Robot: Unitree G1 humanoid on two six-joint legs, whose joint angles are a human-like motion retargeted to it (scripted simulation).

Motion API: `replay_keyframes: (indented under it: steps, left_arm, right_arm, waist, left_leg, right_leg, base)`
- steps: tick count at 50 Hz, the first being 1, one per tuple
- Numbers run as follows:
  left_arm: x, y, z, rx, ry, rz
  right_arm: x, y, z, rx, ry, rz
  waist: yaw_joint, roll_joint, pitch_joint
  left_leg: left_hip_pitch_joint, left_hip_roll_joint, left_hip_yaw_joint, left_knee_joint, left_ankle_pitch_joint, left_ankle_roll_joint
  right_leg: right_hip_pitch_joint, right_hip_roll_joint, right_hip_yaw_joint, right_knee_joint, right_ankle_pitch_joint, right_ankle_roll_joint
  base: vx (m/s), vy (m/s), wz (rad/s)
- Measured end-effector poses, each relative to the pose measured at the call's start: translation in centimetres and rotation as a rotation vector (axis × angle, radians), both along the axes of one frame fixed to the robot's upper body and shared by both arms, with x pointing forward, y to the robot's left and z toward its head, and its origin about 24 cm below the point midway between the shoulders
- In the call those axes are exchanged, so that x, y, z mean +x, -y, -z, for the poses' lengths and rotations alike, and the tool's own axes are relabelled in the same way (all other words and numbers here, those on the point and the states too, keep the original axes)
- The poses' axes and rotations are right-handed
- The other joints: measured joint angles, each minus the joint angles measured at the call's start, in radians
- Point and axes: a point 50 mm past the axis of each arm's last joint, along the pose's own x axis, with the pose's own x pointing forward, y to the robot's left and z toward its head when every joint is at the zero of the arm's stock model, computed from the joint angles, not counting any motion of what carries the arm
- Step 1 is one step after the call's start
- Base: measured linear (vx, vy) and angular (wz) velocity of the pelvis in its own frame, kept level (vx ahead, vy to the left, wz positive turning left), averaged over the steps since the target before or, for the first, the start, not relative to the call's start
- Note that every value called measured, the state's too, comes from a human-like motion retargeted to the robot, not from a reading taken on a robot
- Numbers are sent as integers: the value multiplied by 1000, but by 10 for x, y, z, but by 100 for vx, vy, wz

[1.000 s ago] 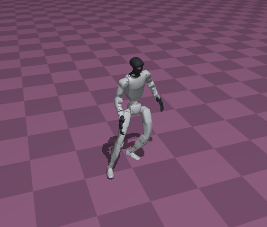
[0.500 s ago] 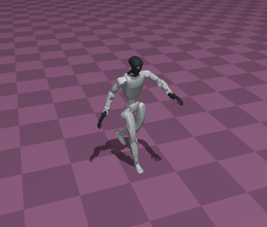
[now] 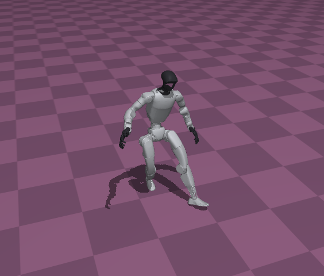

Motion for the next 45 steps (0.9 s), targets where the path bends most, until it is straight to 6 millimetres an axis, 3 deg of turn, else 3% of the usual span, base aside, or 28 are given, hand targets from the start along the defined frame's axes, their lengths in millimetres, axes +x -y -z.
replay_keyframes:
  steps: [2,5,7,8,10,12,14,15,17,19,21,23,25,27,30,33,35,38,40,42,45]
  left_arm:
    - [-33,3,9,-31,-27,-69]
    - [-95,-1,13,-57,-86,-234]
    - [-148,-13,3,-13,-157,-358]
    - [-176,-19,-6,28,-197,-422]
    - [-233,-28,-29,123,-278,-558]
    - [-286,-24,-52,205,-339,-734]
    - [-331,-10,-71,260,-362,-953]
    - [-350,0,-79,282,-362,-1072]
    - [-371,20,-83,308,-346,-1275]
    - [-370,33,-73,315,-338,-1379]
    - [-350,37,-53,276,-347,-1347]
    - [-309,35,-23,192,-315,-1215]
    - [-246,34,9,65,-217,-1012]
    - [-169,38,30,-76,-89,-713]
    - [-56,53,26,-157,66,-103]
    - [35,61,-11,-40,224,354]
    - [83,56,-44,55,316,517]
    - [139,29,-106,269,397,656]
    - [170,7,-160,472,464,687]
    - [198,-10,-218,627,607,591]
    - [235,-4,-298,659,933,362]
  right_arm:
    - [22,1,-73,-126,186,-51]
    - [36,-23,-173,-332,441,-157]
    - [40,-50,-209,-444,540,-236]
    - [43,-65,-217,-484,570,-280]
    - [50,-96,-217,-527,595,-387]
    - [54,-127,-200,-513,578,-531]
    - [52,-155,-176,-462,543,-695]
    - [49,-169,-163,-427,523,-777]
    - [42,-189,-134,-337,463,-910]
    - [37,-202,-99,-229,373,-974]
    - [32,-205,-54,-101,248,-949]
    - [23,-196,-2,52,95,-829]
    - [5,-179,49,212,-56,-635]
    - [-19,-157,85,336,-156,-423]
    - [-50,-128,110,413,-199,-193]
    - [-57,-114,111,419,-179,-128]
    - [-49,-114,108,418,-162,-140]
    - [-37,-121,106,391,-171,-200]
    - [-34,-124,104,371,-175,-235]
    - [-38,-120,101,359,-175,-261]
    - [-62,-100,105,382,-192,-204]
  waist:
    - [71,50,-10]
    - [280,85,-79]
    - [450,65,-176]
    - [528,44,-225]
    - [652,6,-308]
    - [720,-5,-368]
    - [748,20,-408]
    - [754,40,-423]
    - [750,76,-426]
    - [733,84,-399]
    - [698,89,-364]
    - [659,115,-334]
    - [624,167,-302]
    - [576,228,-263]
    - [456,313,-205]
    - [268,326,-124]
    - [129,306,-62]
    - [-77,222,-17]
    - [-212,153,-18]
    - [-331,103,-32]
    - [-484,82,-107]
  left_leg:
    - [-21,18,169,-54,12,0]
    - [2,36,405,-122,-5,0]
    - [16,11,486,-163,-6,6]
    - [22,-6,496,-166,-1,13]
    - [61,-49,489,-168,22,28]
    - [132,-86,463,-150,18,43]
    - [196,-91,399,-114,-37,60]
    - [225,-86,358,-103,-71,73]
    - [264,-71,331,-83,-156,131]
    - [274,-77,335,-23,-275,203]
    - [235,-73,311,140,-417,232]
    - [180,-61,259,336,-531,224]
    - [158,-76,205,470,-602,204]
    - [175,-119,167,552,-661,195]
    - [215,-171,97,673,-745,187]
    - [301,-254,36,700,-793,196]
    - [380,-296,-4,676,-807,190]
    - [490,-365,-76,594,-782,182]
    - [553,-419,-144,525,-745,184]
    - [610,-443,-221,464,-704,176]
    - [651,-457,-337,398,-641,153]
  right_leg:
    - [19,42,48,-10,-1,8]
    - [77,63,206,-110,46,13]
    - [95,32,310,-190,138,27]
    - [102,9,353,-230,207,39]
    - [127,-36,417,-313,391,77]
    - [162,-61,460,-375,590,143]
    - [182,-71,466,-382,714,203]
    - [184,-76,448,-365,745,220]
    - [139,-141,305,-266,703,186]
    - [69,-270,129,-164,611,130]
    - [10,-388,-4,-127,513,90]
    - [-40,-462,-85,-150,438,81]
    - [-88,-514,-131,-194,409,107]
    - [-143,-560,-141,-231,414,156]
    - [-243,-584,-73,-259,423,217]
    - [-369,-557,87,-275,477,266]
    - [-435,-497,157,-302,525,282]
    - [-498,-435,71,-360,621,282]
    - [-514,-427,-79,-396,678,282]
    - [-504,-392,-250,-440,696,272]
    - [-480,-319,-464,-523,659,259]
  base:
    - [65,-20,-140]
    - [81,-18,-255]
    - [93,3,-278]
    - [98,16,-241]
    - [103,25,-192]
    - [106,34,-123]
    - [103,39,-71]
    - [97,40,-41]
    - [88,40,-14]
    - [74,38,25]
    - [66,35,85]
    - [61,35,124]
    - [59,38,129]
    - [58,37,137]
    - [57,30,148]
    - [54,19,148]
    - [52,8,131]
    - [56,7,141]
    - [63,8,175]
    - [68,-2,188]
    - [75,-9,197]
